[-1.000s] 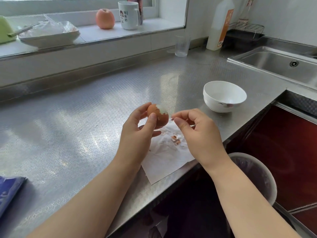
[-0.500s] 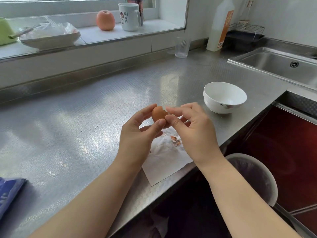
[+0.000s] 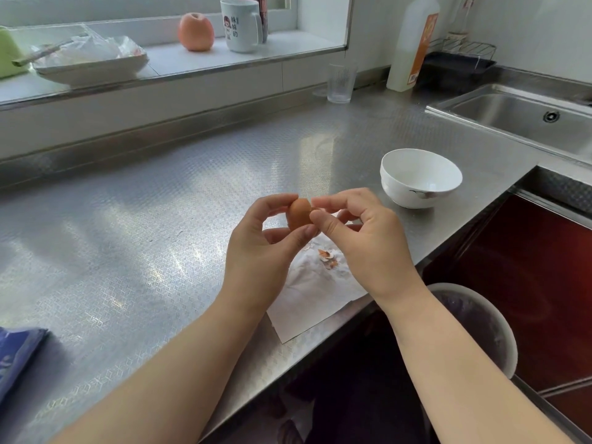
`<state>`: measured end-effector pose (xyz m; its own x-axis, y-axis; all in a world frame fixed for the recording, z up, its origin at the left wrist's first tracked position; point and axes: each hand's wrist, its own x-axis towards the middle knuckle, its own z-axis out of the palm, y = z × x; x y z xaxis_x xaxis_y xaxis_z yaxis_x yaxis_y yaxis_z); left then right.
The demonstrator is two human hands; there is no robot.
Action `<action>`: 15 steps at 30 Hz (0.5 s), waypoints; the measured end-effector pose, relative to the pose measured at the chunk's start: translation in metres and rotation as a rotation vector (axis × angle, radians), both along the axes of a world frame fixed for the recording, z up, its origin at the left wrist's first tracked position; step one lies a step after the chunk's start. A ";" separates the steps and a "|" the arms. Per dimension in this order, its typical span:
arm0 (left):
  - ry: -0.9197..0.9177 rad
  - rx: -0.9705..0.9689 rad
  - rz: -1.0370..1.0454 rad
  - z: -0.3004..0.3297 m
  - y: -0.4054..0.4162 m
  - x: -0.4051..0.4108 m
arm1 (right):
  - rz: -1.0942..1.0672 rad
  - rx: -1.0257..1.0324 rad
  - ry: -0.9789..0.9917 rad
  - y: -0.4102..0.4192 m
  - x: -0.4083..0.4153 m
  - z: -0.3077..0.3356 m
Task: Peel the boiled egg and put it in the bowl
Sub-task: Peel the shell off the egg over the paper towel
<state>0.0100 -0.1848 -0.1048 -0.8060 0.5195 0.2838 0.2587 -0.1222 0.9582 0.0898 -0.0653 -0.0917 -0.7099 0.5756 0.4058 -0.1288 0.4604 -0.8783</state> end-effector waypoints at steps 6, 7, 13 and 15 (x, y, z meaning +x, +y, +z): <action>0.022 0.002 -0.006 -0.001 0.001 0.001 | -0.017 0.007 0.022 -0.003 0.001 0.000; 0.025 0.003 -0.006 -0.001 0.001 0.001 | -0.027 0.013 0.017 -0.002 0.001 0.000; 0.069 -0.014 -0.004 0.000 0.001 0.001 | -0.058 0.033 -0.021 0.000 -0.002 -0.002; 0.076 -0.018 -0.002 0.000 0.000 0.001 | -0.063 0.054 -0.026 0.001 -0.003 -0.002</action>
<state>0.0105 -0.1843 -0.1048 -0.7813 0.5267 0.3348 0.3308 -0.1055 0.9378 0.0865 -0.0646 -0.0941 -0.6836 0.5976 0.4189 -0.0751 0.5133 -0.8549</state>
